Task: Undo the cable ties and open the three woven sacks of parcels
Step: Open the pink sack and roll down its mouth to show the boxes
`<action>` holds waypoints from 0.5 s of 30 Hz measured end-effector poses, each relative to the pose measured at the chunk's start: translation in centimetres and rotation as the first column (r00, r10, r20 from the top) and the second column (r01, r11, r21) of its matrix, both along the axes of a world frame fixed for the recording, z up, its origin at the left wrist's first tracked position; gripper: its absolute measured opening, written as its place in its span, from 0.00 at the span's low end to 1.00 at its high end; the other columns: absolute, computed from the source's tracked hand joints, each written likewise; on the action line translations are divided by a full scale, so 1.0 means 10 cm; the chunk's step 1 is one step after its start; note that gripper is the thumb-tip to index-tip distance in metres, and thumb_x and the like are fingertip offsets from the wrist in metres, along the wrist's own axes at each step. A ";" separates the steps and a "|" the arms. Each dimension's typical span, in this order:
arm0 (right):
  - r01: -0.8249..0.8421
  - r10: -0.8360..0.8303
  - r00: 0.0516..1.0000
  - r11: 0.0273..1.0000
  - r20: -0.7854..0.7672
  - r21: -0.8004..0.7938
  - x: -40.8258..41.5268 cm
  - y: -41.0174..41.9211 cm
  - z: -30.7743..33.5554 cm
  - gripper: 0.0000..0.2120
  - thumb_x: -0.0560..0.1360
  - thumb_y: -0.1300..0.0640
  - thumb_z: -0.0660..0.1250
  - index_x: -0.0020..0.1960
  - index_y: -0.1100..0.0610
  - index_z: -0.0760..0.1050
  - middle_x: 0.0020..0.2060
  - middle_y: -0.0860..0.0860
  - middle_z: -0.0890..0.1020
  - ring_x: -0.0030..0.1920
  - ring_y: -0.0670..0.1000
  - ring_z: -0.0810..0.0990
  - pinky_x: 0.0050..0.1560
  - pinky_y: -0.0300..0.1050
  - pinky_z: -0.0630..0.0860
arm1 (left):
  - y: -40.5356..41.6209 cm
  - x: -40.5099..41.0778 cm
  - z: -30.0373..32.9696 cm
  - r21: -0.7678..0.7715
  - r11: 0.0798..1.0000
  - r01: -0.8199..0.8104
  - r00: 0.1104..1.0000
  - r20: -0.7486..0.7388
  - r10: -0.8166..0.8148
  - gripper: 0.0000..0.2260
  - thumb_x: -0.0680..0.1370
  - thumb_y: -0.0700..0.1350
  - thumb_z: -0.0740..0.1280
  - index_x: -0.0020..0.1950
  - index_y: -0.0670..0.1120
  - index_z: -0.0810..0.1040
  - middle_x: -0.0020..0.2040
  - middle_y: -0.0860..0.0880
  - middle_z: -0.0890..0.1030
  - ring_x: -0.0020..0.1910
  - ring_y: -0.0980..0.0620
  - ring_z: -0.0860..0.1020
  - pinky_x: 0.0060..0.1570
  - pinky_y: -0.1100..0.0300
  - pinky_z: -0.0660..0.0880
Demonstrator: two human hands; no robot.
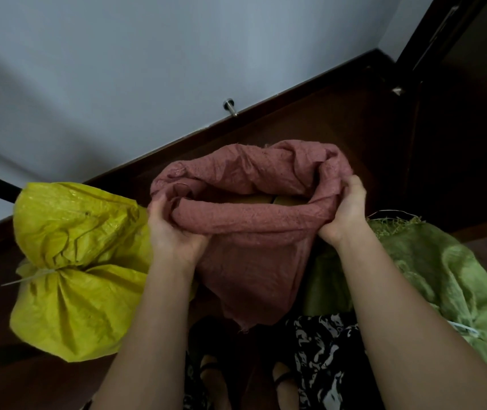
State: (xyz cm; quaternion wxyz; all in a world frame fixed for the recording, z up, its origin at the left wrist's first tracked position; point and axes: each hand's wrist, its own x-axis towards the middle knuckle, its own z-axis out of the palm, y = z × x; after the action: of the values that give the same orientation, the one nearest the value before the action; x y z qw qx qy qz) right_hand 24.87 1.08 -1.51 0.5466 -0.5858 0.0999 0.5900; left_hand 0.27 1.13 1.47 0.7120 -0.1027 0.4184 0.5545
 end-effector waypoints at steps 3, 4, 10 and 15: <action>-0.193 0.207 0.976 0.967 0.068 -0.169 -0.02 0.02 -0.16 0.60 0.41 0.47 0.85 0.70 0.48 0.65 0.57 0.60 0.78 0.49 0.62 0.83 0.45 0.67 0.78 | -0.01 0.10 -0.01 -0.029 0.993 0.117 0.988 -0.098 -0.119 0.07 0.77 0.43 0.67 0.50 0.40 0.79 0.46 0.40 0.82 0.48 0.43 0.81 0.48 0.42 0.79; -0.272 0.300 0.949 0.934 0.098 -0.232 -0.04 0.01 -0.20 0.61 0.40 0.51 0.86 0.70 0.49 0.63 0.57 0.60 0.78 0.48 0.61 0.83 0.41 0.64 0.79 | -0.01 0.11 -0.02 -0.045 0.990 0.134 0.984 -0.114 -0.139 0.04 0.77 0.40 0.66 0.46 0.39 0.77 0.42 0.41 0.81 0.44 0.44 0.81 0.45 0.44 0.79; -0.247 0.402 0.849 0.876 0.343 -0.414 -0.06 -0.02 -0.29 0.42 0.53 0.54 0.79 0.65 0.52 0.67 0.56 0.57 0.77 0.49 0.60 0.80 0.44 0.63 0.80 | -0.02 0.06 -0.01 -0.068 0.994 0.087 0.979 -0.180 -0.098 0.07 0.65 0.33 0.54 0.38 0.41 0.69 0.32 0.46 0.72 0.30 0.50 0.74 0.39 0.56 0.79; 0.004 0.132 0.837 0.969 0.530 -0.246 -0.10 -0.06 -0.06 0.17 0.76 0.63 0.62 0.64 0.63 0.74 0.54 0.58 0.81 0.51 0.56 0.81 0.53 0.44 0.80 | -0.15 0.07 0.00 -0.296 0.912 0.285 0.820 -0.417 -0.392 0.08 0.56 0.36 0.52 0.30 0.41 0.69 0.33 0.45 0.72 0.30 0.47 0.71 0.36 0.61 0.69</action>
State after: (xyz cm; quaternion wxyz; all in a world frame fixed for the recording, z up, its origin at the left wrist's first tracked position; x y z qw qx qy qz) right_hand 23.90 0.49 -2.13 0.4583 -0.7928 -0.0088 0.4017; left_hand 0.98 -0.35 1.47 0.6614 0.0321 0.6479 0.3766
